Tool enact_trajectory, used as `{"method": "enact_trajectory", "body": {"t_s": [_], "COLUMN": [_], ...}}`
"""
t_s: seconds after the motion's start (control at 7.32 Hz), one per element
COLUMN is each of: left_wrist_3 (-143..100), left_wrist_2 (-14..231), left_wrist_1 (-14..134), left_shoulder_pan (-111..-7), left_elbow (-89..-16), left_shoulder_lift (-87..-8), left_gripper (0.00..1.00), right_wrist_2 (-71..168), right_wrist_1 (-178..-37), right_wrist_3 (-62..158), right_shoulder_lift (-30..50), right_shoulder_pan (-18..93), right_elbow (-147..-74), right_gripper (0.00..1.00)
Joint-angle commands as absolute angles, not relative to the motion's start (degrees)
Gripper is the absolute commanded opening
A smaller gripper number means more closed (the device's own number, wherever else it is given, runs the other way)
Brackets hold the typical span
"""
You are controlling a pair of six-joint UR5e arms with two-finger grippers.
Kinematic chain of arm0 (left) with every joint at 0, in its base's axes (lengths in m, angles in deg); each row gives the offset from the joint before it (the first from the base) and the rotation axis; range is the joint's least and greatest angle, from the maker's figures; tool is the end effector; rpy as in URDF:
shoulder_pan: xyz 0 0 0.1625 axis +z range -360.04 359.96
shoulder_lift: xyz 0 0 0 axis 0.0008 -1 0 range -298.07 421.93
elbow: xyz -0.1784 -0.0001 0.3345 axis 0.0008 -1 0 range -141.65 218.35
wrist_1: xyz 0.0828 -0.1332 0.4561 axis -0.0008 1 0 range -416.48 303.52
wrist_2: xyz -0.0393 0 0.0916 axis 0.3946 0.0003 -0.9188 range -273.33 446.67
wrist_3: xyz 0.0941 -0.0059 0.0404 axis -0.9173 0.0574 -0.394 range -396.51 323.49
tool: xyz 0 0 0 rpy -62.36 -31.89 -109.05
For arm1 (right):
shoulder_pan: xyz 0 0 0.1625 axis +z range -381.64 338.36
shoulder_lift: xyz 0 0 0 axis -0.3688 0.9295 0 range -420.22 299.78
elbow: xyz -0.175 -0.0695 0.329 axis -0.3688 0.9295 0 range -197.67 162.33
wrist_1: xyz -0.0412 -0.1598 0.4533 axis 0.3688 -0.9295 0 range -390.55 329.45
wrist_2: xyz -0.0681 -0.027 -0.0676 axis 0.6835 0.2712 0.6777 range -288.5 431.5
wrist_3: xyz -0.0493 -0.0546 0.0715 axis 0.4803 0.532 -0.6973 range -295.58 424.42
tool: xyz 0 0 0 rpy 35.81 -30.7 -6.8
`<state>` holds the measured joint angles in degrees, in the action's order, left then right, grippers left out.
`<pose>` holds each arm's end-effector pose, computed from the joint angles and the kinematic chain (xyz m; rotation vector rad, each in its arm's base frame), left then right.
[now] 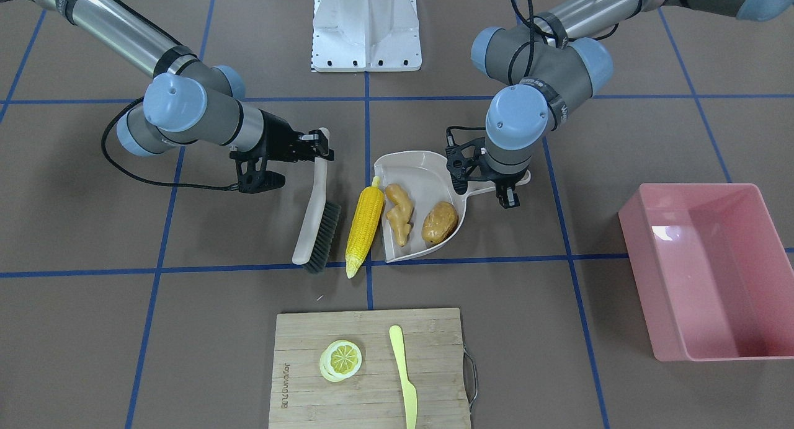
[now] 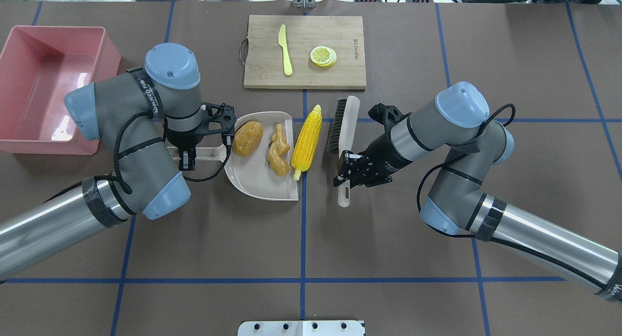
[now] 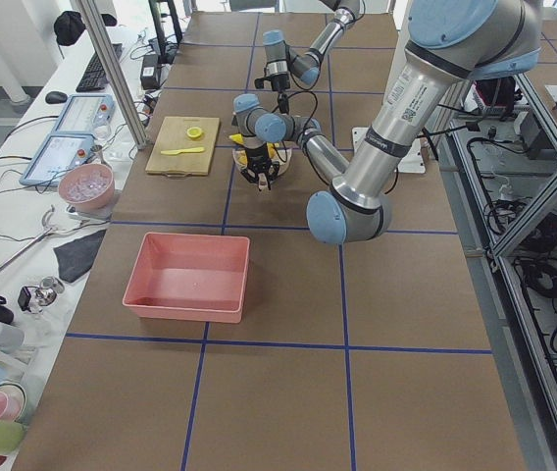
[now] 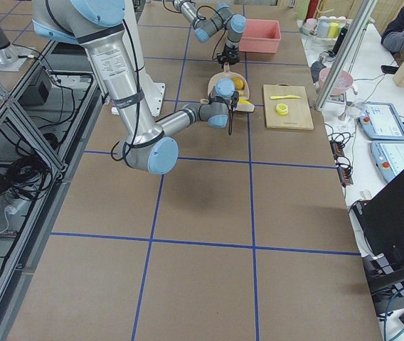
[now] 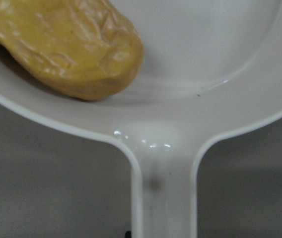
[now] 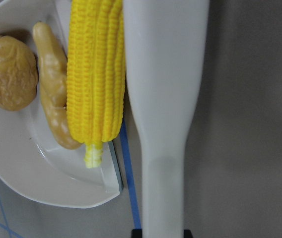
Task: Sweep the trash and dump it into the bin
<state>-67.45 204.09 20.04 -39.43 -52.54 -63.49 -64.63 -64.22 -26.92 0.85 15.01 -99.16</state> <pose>0.5023 -0.5235 0.2422 0.3347 0.5852 1.4700 -0.5340 -0.4715 0.2517 -0.2598 -1.3873 0.0104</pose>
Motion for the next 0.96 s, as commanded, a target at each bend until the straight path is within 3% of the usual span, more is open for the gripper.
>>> {"method": "enact_trajectory", "body": {"t_s": [0.0,0.82], "left_wrist_3": [-67.45,-67.45], "left_wrist_2": [204.09,204.09], "left_wrist_1": [19.98,18.14], "left_shoulder_pan": [-39.42,-39.33], "left_elbow": [-52.53,-52.62], "left_shoulder_lift": [-63.49,-63.84], "left_gripper": [0.0,0.0], "right_wrist_2": [-66.05,-66.06], "right_wrist_1": [-64.22,-65.61], "right_wrist_3": [-30.15,-38.07], "right_shoulder_lift": [0.69,-3.96], "right_shoulder_pan": [15.71,14.31], "right_elbow": [-98.01,-96.95], "right_gripper": [0.0,0.0]}}
